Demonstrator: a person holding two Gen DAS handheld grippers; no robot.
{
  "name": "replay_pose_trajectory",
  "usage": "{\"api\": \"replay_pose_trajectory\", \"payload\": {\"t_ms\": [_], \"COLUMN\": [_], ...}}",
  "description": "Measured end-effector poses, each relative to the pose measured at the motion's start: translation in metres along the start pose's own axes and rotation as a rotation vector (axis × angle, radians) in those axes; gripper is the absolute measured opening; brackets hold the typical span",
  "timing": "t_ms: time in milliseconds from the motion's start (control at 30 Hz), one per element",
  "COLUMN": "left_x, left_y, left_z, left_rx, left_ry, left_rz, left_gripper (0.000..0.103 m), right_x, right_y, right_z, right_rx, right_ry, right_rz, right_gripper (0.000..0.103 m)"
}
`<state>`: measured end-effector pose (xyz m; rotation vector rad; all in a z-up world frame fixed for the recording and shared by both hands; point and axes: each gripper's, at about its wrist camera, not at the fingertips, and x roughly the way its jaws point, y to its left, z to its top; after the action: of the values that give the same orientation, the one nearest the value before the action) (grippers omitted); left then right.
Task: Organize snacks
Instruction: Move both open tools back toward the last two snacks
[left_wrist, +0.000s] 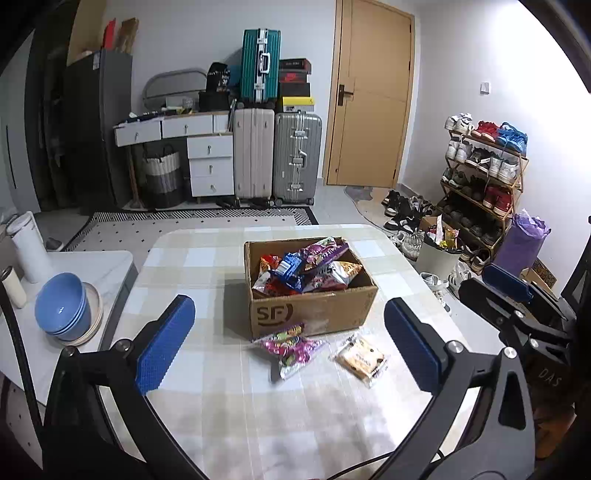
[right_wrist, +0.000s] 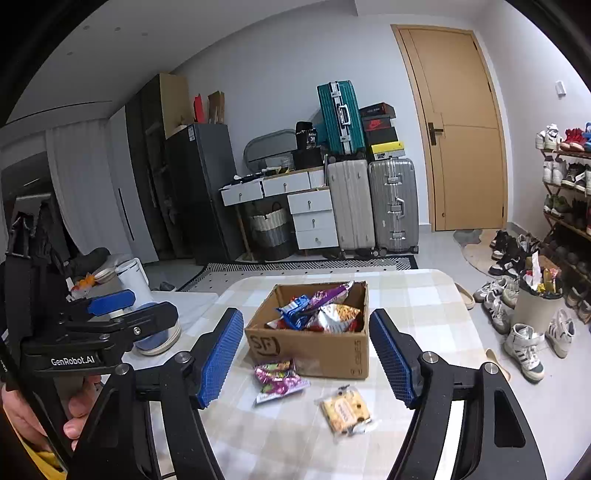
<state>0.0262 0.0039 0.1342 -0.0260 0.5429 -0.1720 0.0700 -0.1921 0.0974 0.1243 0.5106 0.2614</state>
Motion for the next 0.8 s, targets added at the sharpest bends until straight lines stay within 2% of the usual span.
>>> {"api": "replay_pose_trajectory", "payload": {"t_ms": [67,133,167,300,567,800], "left_x": [-0.014,-0.029,-0.037,-0.051,-0.067,-0.048], "left_y": [-0.001,0.001,0.002,0.004,0.02,0.037], "left_z": [-0.009,-0.02,-0.027,-0.042,-0.081,-0.102], "left_rx": [-0.002,-0.011,-0.015,-0.028,-0.065,-0.102], "left_ry": [-0.005,-0.016,-0.025,-0.048,-0.073,-0.04], "left_rz": [-0.006,-0.009,-0.002,0.017,0.031,0.045], "left_gripper": [0.102,0.102,0.102,0.102,0.102,0.102], "right_x": [-0.017,-0.031,-0.038,-0.062,-0.071,-0.056], "right_y": [0.006,0.011,0.014,0.031,0.049,0.04], "right_z": [-0.009,-0.016,-0.019,-0.036,-0.06,-0.078], "right_rx": [-0.007,-0.014,-0.017,-0.043,-0.076,-0.04], "right_ry": [-0.019,-0.039,-0.058,-0.098,-0.104,-0.068], "right_rz": [0.004,0.011,0.008,0.016,0.012,0.013], "right_gripper": [0.075,0.087,0.089,0.09,0.093,0.093]}}
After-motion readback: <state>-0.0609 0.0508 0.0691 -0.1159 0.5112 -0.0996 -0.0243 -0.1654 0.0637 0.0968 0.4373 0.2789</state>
